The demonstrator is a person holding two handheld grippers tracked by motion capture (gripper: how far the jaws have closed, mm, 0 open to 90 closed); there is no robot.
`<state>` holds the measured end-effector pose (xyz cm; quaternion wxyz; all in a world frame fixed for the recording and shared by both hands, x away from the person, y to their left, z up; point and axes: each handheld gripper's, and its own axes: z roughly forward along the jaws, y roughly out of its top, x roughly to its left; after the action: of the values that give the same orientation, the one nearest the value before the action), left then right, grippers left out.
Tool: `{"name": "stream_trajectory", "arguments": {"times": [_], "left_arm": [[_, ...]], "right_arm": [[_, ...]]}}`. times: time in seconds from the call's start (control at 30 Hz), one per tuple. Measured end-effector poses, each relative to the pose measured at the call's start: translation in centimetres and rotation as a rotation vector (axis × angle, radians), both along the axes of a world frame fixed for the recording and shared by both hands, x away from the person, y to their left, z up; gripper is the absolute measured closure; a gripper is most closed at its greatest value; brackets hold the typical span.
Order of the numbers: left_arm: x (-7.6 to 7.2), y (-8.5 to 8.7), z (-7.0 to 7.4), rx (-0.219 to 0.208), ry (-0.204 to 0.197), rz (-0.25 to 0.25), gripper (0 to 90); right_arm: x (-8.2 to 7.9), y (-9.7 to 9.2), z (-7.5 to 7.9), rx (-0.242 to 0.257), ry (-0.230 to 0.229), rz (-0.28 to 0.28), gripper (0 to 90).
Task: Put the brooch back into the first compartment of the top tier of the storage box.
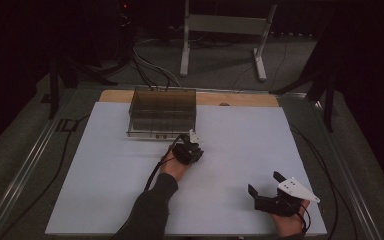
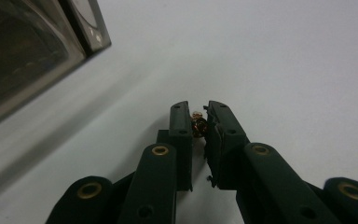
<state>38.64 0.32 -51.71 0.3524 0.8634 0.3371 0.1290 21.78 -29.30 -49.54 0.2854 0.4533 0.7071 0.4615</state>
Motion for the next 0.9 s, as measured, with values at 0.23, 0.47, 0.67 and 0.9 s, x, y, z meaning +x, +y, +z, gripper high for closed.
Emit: {"name": "stream_trajectory", "arguments": {"times": [0.23,0.47,0.67,0.9], "left_arm": [[-0.2,0.2,0.3,-0.007,0.001,-0.008,81.9],[-0.6,0.4,0.9,-0.017,-0.007,-0.02,81.8],[-1.0,0.8,1.6,-0.026,-0.019,-0.025,81.9],[-1.5,1.8,2.7,-0.037,-0.033,-0.022,81.9]], "right_arm": [[0.0,0.0,0.0,-0.001,0.001,0.0,0.0],[0.0,0.0,0.0,0.0,0.001,0.0,0.0],[0.0,0.0,0.0,0.0,0.003,-0.002,0.0],[0.0,-0.1,0.0,0.0,0.003,-0.002,0.0]]}}
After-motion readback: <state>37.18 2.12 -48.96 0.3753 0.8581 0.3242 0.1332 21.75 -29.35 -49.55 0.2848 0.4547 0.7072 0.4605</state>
